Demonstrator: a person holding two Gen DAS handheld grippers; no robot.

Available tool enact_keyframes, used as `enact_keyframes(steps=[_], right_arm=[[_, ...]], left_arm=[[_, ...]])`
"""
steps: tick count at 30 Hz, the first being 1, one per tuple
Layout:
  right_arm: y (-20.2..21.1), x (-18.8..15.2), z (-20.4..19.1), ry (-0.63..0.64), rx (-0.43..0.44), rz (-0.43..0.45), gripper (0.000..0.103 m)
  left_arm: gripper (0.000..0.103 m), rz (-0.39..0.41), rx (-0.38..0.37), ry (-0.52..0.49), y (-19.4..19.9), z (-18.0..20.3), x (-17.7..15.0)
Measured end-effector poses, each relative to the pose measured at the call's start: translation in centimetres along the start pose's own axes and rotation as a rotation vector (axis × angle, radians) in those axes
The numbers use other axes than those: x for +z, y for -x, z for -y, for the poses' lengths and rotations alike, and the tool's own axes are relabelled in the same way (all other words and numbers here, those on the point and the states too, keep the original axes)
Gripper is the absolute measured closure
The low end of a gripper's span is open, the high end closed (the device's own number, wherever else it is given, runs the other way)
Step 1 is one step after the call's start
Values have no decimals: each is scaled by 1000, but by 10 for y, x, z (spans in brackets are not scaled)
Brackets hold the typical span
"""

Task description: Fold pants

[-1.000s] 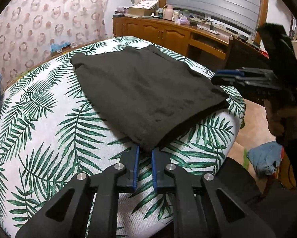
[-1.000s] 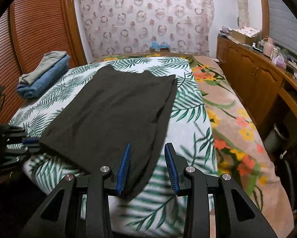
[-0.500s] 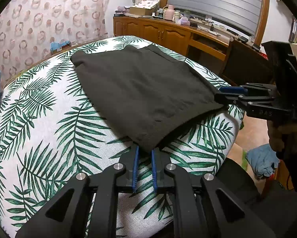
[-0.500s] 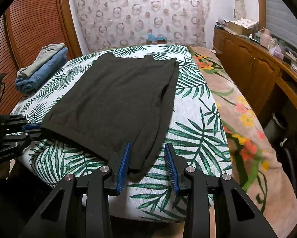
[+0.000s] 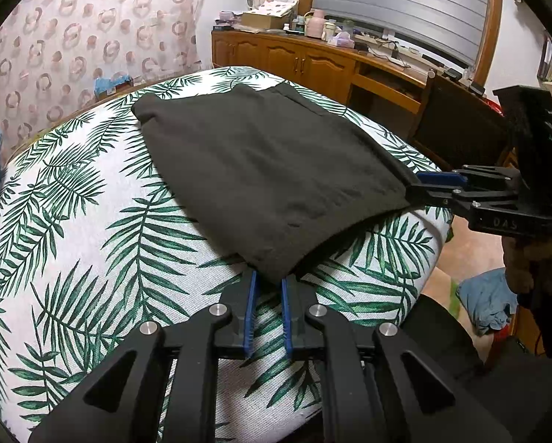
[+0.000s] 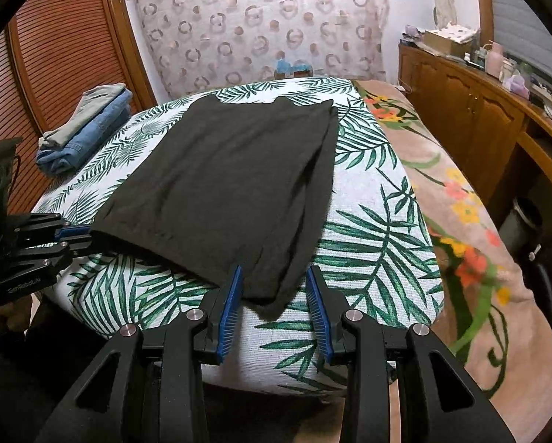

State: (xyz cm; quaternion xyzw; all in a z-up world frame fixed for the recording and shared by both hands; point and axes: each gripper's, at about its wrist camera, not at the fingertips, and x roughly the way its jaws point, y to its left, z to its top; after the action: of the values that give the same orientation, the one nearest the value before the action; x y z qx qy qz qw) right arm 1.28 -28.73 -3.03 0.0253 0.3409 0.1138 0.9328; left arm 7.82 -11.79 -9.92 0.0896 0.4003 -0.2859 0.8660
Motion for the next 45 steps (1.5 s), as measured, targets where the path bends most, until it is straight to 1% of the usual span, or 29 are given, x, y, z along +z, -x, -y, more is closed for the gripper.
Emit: enact_keyframes(steps=[2,3,5,7,9,11,16,22,26,30,34,36,37,39,40,43,45], right_arm=[[0,-1,-1,0,13,0,73],[0,-1,-1,-1,24,-1,78],[-1,0,-3,-2,36,-2,82],[-2,0,-3,-13,58,0,90],[-1,1,-2,-22,73,8,94],[3,3,-3,-17,83,30,94],[28,19,-11,15,94,115,95],[73,54,-28,77,114,242,95],[108,72,-41,128,128,323,95],[139,91,-58,178,142,394,95],[155,105,-72,217,151,436,95],[154,116,-80,232,150,448,95],[148,122,-82,237,158,443,95],[133,134,-86,237,183,424,95],[123,141,-86,237,191,413,95],[100,163,-84,240,200,388,95],[85,184,-86,248,190,386,95]], left_arm=[[91,0,0,0,0,0,0],[91,2,1,-1,0,0,0],[91,7,1,-2,1,0,0],[92,17,2,-2,4,0,0],[93,43,-1,-1,12,1,3],[93,70,2,-1,21,2,6],[95,172,14,5,58,2,25],[96,318,50,-16,121,2,56],[96,397,83,-17,160,-2,76],[97,448,119,-28,187,-7,86],[97,494,157,-29,207,-17,92],[97,502,186,-22,205,-28,97],[97,501,189,-10,202,-34,100],[97,504,201,14,196,-49,104],[97,507,223,27,190,-59,108],[97,505,256,58,182,-82,122],[97,509,279,68,177,-97,133]])
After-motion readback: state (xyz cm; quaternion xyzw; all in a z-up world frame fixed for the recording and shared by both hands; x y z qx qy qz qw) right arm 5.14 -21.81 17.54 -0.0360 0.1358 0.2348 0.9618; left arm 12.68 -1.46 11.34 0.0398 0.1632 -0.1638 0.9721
